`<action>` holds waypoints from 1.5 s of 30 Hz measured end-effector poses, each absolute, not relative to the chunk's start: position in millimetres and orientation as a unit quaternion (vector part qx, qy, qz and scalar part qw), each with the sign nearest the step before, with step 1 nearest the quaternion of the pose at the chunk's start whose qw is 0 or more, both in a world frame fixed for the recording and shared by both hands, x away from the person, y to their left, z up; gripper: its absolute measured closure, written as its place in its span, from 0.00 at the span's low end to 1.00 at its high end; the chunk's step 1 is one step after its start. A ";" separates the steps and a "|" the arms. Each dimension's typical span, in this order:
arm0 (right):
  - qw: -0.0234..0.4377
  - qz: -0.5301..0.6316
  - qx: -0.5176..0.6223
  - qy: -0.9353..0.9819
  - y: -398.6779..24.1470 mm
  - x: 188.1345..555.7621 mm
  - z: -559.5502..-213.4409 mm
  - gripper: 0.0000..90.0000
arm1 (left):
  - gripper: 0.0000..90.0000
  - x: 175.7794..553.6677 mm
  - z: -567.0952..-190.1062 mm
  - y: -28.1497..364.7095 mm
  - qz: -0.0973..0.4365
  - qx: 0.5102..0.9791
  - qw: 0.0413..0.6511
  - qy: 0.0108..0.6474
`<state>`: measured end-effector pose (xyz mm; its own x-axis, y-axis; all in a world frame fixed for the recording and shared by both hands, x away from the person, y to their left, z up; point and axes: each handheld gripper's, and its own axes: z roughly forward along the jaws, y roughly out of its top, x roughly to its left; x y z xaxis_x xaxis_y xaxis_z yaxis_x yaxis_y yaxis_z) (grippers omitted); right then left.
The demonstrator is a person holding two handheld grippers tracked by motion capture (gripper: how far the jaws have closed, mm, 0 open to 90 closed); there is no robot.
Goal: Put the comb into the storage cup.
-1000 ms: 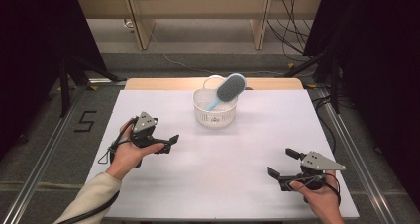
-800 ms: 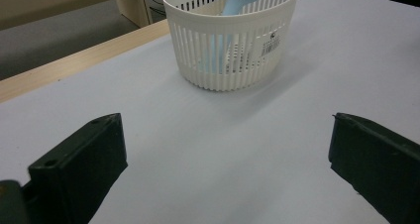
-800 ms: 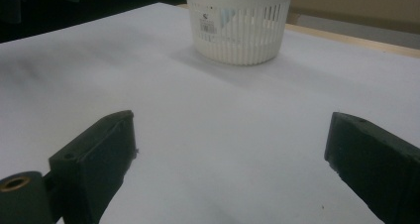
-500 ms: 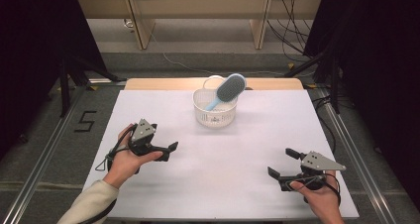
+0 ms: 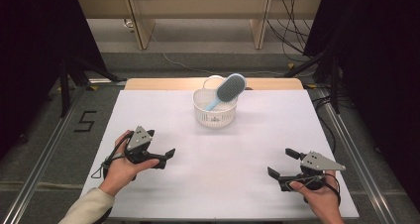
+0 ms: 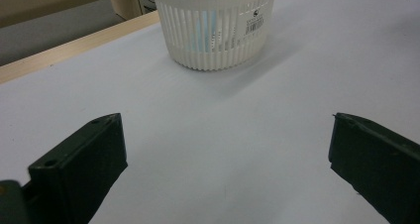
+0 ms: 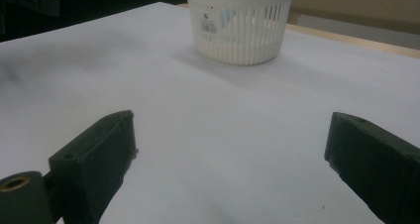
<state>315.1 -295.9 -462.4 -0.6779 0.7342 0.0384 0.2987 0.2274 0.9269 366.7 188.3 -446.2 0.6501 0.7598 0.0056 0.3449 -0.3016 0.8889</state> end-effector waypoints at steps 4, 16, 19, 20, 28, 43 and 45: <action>0.209 0.519 0.342 0.755 -296.2 315.2 -462.4 0.07 | 0.01 363.1 -448.4 189.0 0.215 0.779 0.474 0.350; 0.210 0.519 0.342 0.755 -295.9 315.2 -462.5 0.07 | 0.01 348.0 -455.7 193.4 0.215 0.790 0.466 0.336; 0.210 0.519 0.342 0.755 -295.9 315.2 -462.5 0.07 | 0.01 345.0 -456.2 193.7 0.216 0.791 0.466 0.331; 0.210 0.519 0.342 0.755 -296.0 315.2 -462.5 0.07 | 0.01 344.2 -456.4 193.7 0.217 0.791 0.466 0.331; 0.210 0.519 0.342 0.755 -296.0 315.2 -462.5 0.07 | 0.01 340.5 -457.8 195.9 0.219 0.793 0.463 0.329; 0.210 0.517 0.341 0.756 -296.1 315.2 -462.5 0.07 | 0.02 333.3 -463.8 202.7 0.223 0.798 0.456 0.324; 0.210 0.517 0.341 0.756 -296.0 315.3 -462.6 0.07 | 0.02 333.6 -464.7 202.8 0.223 0.799 0.455 0.322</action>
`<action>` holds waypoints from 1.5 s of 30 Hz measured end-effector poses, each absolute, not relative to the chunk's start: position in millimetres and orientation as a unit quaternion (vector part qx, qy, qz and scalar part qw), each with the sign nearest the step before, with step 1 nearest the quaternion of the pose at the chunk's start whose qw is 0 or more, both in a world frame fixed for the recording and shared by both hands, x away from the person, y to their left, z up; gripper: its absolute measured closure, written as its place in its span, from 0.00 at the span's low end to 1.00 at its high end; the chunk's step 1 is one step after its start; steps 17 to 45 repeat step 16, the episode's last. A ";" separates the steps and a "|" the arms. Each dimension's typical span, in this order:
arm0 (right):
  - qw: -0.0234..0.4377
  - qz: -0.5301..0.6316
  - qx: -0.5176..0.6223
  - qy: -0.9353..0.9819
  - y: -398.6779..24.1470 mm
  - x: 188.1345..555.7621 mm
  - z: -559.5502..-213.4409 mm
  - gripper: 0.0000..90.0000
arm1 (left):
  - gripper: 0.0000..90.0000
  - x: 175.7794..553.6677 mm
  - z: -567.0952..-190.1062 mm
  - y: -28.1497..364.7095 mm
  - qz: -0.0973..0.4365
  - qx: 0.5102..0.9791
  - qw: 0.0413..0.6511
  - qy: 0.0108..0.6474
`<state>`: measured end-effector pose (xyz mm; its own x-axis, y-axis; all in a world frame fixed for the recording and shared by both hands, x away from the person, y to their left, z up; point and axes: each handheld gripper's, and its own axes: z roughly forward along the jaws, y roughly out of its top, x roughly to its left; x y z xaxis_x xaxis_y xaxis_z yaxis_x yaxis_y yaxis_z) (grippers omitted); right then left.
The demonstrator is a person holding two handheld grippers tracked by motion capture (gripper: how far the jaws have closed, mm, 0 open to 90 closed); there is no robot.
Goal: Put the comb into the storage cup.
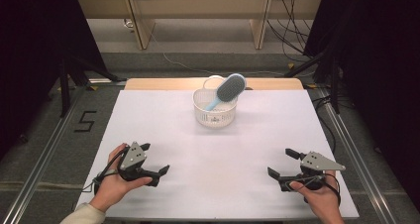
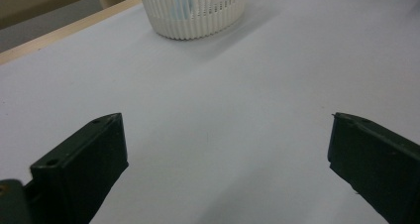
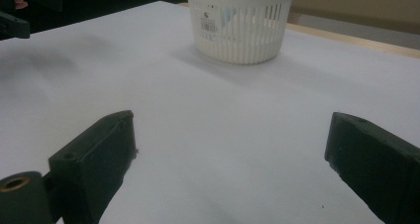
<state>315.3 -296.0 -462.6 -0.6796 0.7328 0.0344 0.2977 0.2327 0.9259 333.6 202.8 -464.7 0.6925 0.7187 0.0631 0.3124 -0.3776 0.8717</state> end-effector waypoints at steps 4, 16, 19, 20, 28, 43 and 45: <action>0.211 0.516 0.339 0.758 -296.0 315.4 -462.7 0.07 | 0.02 334.5 -466.9 202.1 0.221 0.801 0.454 0.321; 0.209 0.514 0.339 0.760 -296.0 316.6 -463.9 0.07 | 0.02 336.6 -473.7 198.3 0.213 0.807 0.450 0.317; 0.209 0.514 0.339 0.760 -296.0 316.6 -463.9 0.07 | 0.02 336.6 -473.7 198.3 0.213 0.807 0.450 0.317; 0.209 0.514 0.339 0.760 -296.0 316.6 -463.9 0.07 | 0.02 336.6 -473.7 198.3 0.213 0.807 0.450 0.317; 0.209 0.514 0.339 0.760 -296.0 316.6 -463.9 0.07 | 0.02 336.6 -473.7 198.3 0.213 0.807 0.450 0.317; 0.209 0.514 0.339 0.760 -296.0 316.6 -463.9 0.07 | 0.02 336.6 -473.7 198.3 0.213 0.807 0.450 0.317; 0.209 0.514 0.339 0.760 -296.0 316.6 -463.9 0.07 | 0.02 336.6 -473.7 198.3 0.213 0.807 0.450 0.317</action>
